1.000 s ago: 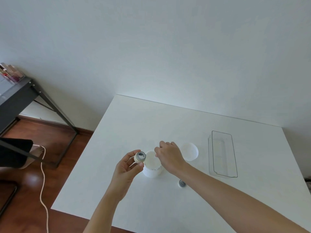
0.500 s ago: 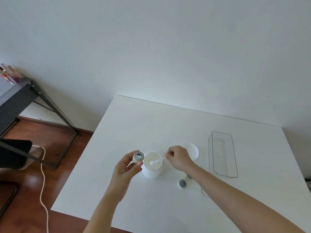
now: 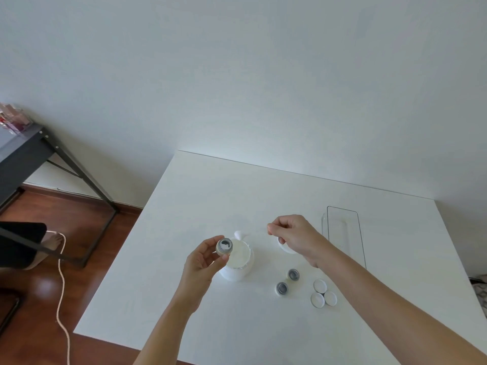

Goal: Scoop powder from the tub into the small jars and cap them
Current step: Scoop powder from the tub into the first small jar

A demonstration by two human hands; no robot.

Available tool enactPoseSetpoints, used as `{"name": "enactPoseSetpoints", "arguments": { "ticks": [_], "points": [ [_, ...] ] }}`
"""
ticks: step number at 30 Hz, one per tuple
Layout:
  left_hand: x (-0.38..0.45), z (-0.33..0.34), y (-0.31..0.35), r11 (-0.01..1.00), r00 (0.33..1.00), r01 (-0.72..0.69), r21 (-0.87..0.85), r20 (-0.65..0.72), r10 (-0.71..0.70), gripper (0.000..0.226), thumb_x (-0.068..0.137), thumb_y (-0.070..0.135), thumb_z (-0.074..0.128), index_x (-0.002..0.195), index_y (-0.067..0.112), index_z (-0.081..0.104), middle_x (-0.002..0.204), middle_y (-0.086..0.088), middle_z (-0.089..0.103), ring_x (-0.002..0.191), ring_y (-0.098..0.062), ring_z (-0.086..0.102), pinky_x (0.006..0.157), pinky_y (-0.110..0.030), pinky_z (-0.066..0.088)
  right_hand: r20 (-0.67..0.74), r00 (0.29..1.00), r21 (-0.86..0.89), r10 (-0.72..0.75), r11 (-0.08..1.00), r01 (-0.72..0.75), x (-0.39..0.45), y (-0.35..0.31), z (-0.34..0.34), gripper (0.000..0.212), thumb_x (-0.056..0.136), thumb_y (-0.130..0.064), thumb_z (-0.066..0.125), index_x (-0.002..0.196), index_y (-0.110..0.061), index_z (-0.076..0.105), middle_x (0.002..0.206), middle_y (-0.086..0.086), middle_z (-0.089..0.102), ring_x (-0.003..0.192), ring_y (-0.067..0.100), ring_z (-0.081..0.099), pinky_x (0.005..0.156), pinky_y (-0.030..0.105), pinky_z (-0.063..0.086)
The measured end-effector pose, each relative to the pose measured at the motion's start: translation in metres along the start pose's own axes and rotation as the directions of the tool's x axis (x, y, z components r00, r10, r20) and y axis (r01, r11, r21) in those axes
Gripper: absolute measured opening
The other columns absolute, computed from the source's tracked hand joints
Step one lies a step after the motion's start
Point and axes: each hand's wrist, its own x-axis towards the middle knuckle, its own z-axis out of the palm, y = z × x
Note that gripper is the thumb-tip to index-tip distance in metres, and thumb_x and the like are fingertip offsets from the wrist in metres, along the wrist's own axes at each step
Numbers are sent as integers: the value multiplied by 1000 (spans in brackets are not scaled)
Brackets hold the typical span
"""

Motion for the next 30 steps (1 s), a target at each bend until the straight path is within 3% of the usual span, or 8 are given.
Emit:
{"name": "enactPoseSetpoints", "arguments": {
  "ticks": [7,9,12,17,20,23,25,30],
  "points": [
    [0,9,9,999,998,-38,-16,58,39,37,83,14,71,118,25,70,112,-2,77,100,-11,71,85,-19,53,-49,997,-51,-56,997,54,-4,-7,11,23,91,-21,60,71,-11,64,62,-3,48,57,11,40,58,24,34],
    [0,9,10,999,997,-40,-28,61,42,38,83,14,71,119,23,69,115,-3,76,106,-13,70,87,-19,53,-105,987,-110,-122,988,111,-4,-5,15,23,91,-22,60,74,-6,64,65,-2,51,55,8,41,57,20,36],
    [0,9,12,998,997,-44,-47,59,46,38,83,15,71,119,22,69,116,-5,75,109,-15,70,89,-22,54,-177,941,-245,-290,939,244,-9,-6,19,22,91,-21,61,70,-13,59,59,-9,51,52,3,43,54,11,34],
    [-2,11,18,996,996,-35,-86,77,42,43,77,28,77,119,24,71,120,-6,74,114,-18,68,97,-31,53,-197,724,-475,-662,710,520,-20,-5,21,13,89,-15,65,77,-13,64,72,-5,54,62,5,44,66,19,38],
    [-2,12,21,995,996,-20,-98,80,27,43,75,31,78,117,24,72,120,-6,74,115,-19,68,102,-36,49,-71,545,-674,-835,443,591,-25,-1,18,11,89,-14,65,78,-13,67,75,-2,57,63,11,48,69,25,39],
    [-2,13,23,994,997,-14,-110,76,22,40,75,34,78,115,26,74,119,-6,74,115,-20,68,96,-32,54,57,356,-817,-933,162,554,-27,4,16,14,86,-11,68,72,-13,66,70,-1,55,60,17,48,65,28,40],
    [-2,14,25,992,998,-9,-128,68,17,40,75,34,78,114,25,74,118,-7,74,115,-21,68,91,-29,56,100,304,-857,-947,73,510,-27,10,15,12,81,-6,72,74,-14,67,70,-1,56,60,18,48,65,29,40],
    [-3,14,27,987,998,3,-159,56,6,35,80,28,76,115,22,74,117,-9,75,113,-21,69,87,-25,56,131,262,-879,-956,9,476,-29,18,10,21,75,6,68,81,-14,69,73,-2,58,63,19,50,67,30,39]
  ]
}}
